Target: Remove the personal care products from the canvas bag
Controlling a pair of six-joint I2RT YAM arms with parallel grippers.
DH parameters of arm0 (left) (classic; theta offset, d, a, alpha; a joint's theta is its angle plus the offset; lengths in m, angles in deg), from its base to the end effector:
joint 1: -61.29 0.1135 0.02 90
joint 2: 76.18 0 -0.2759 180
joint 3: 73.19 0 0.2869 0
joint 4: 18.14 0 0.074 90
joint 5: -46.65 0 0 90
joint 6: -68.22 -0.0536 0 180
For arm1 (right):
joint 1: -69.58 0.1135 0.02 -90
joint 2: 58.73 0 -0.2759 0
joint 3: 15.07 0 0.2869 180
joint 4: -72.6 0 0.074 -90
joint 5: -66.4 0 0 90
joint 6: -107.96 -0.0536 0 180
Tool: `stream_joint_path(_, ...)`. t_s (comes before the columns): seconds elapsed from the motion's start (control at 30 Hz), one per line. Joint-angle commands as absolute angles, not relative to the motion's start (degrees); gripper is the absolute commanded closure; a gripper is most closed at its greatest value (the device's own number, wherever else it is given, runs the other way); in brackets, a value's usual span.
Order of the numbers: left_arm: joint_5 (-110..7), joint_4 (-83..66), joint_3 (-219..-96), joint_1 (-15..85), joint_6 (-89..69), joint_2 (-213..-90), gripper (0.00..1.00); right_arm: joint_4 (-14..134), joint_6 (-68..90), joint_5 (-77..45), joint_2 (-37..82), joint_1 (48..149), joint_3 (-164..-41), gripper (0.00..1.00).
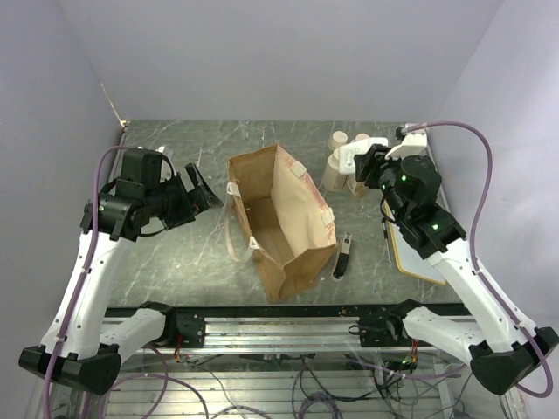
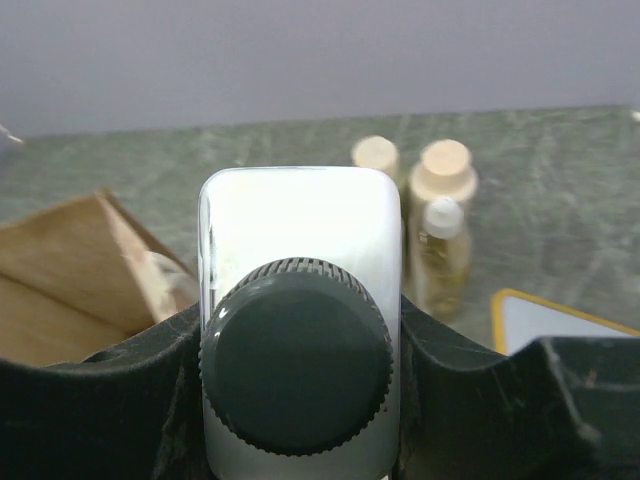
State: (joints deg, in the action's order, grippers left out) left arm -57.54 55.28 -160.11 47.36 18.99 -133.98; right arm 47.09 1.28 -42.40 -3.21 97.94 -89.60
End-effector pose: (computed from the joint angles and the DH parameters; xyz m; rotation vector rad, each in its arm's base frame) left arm 0.2043 -0.0642 0.3986 -0.4417 2.4027 -0.7420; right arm 0.2361 0.1078 0.4203 0.0755 1.6862 0.3155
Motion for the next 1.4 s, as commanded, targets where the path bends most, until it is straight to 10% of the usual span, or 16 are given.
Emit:
stream_joint_path(0.0,-59.25,53.05,-163.14,47.84,19.12,-136.02,0.01,54.33,10.66,-47.61,-2.80,98.14,-86.06,1.00)
stream_joint_path(0.63,-58.49,54.92,-168.34,47.84,18.19,-144.00,0.01,78.02,7.18,-45.40,15.29,92.16,-72.17,1.00)
stream_joint_path(1.37,-57.02,55.86,-168.23,47.84,16.19,-143.23,0.01,71.68,0.49,-46.99,28.10,91.29,-79.43,0.97)
